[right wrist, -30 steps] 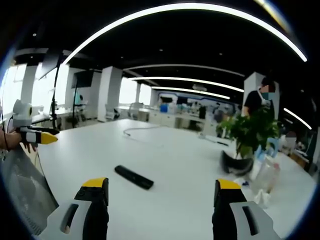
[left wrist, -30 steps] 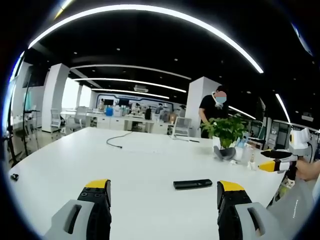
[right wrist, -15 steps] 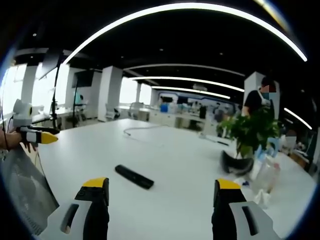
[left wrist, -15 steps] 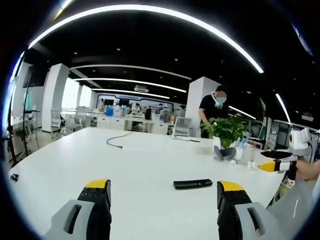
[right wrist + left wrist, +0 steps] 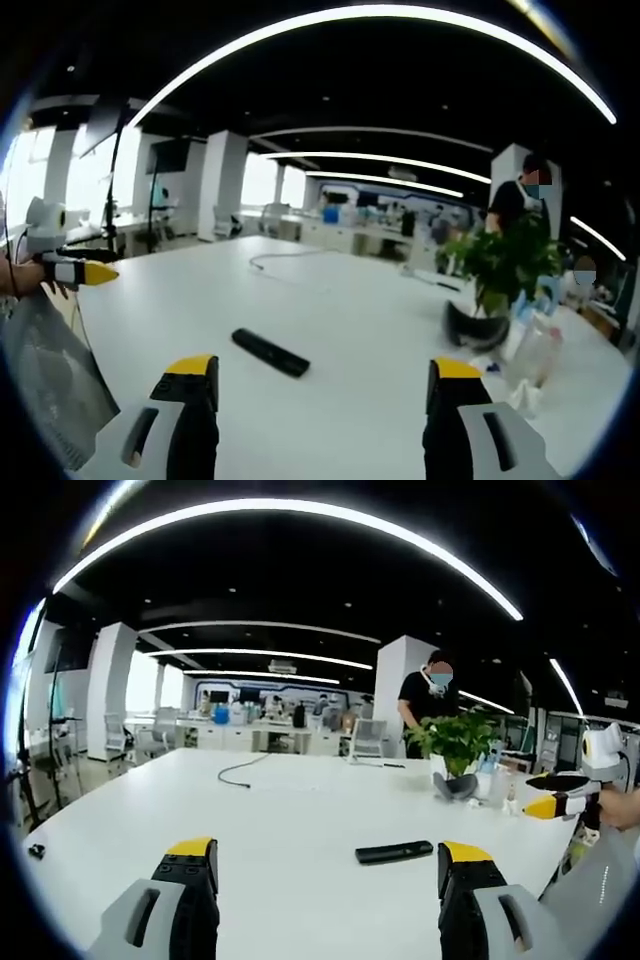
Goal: Press the specified remote control buttons in sequence, fully releasing each button before pressing the next.
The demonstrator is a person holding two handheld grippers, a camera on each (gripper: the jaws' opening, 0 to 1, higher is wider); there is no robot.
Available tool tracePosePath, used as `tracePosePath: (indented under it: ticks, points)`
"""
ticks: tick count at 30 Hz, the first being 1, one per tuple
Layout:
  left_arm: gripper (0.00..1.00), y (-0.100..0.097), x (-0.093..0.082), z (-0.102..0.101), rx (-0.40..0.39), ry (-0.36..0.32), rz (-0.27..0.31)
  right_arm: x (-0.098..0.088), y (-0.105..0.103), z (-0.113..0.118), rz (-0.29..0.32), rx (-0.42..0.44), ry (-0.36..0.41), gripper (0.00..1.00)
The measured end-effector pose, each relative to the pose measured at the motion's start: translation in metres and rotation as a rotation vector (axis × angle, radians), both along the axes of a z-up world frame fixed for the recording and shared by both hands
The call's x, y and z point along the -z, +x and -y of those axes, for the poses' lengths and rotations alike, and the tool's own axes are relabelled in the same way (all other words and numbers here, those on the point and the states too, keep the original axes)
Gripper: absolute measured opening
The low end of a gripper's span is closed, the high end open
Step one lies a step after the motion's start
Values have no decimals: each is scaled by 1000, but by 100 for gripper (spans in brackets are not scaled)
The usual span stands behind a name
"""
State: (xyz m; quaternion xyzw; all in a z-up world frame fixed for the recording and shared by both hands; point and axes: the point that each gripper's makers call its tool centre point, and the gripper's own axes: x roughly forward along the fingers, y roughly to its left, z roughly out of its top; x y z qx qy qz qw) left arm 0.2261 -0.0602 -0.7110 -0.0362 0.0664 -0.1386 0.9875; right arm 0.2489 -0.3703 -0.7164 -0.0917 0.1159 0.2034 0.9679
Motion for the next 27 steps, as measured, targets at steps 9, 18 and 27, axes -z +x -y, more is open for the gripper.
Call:
tracePosePath:
  ticks: [9,18,27]
  points:
    - [92,-4,13,2,28,64,-75,4,0,5,-19,19,-11,81]
    - [90,-12,39,18,128,167,-201,5,-1,4,-29,14,-20,78]
    - [89,-22,56,29,233,201,-322,6,-1,7,-38,22,-17,75]
